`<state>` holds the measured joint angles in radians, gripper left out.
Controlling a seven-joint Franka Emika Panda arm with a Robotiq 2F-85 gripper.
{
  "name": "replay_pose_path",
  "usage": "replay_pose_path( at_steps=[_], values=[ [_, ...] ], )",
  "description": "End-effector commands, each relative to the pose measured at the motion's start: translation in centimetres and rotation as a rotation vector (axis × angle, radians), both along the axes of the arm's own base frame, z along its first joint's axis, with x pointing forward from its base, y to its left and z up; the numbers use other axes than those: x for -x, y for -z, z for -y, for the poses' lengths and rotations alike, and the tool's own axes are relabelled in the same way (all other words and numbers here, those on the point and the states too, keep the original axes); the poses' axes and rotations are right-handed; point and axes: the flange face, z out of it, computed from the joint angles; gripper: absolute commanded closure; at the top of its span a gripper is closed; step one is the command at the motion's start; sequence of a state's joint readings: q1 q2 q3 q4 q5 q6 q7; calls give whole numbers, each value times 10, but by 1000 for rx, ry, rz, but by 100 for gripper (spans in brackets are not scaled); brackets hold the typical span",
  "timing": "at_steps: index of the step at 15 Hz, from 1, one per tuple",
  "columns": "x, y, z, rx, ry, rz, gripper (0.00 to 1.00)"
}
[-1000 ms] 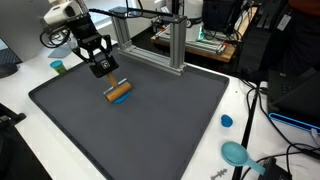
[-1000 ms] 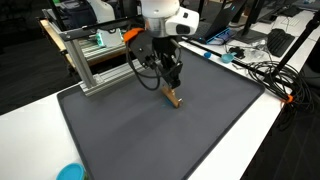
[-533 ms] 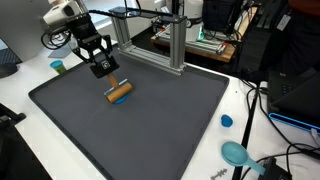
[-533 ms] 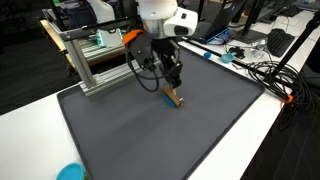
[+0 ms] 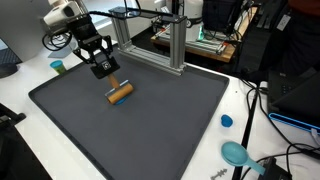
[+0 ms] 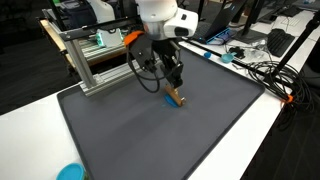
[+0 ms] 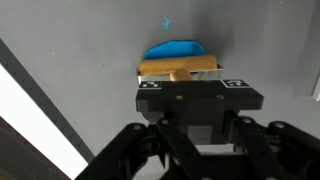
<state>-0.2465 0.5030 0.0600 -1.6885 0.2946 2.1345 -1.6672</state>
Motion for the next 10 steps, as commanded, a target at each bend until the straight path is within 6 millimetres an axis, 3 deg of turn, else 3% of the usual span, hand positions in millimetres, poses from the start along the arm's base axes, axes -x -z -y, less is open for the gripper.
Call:
replay_pose_path(
  at_steps=[1, 10],
  values=[
    [-2, 41, -18, -54, -27, -50, 79],
    [-4, 42, -26, -64, -44, -52, 79]
  ],
)
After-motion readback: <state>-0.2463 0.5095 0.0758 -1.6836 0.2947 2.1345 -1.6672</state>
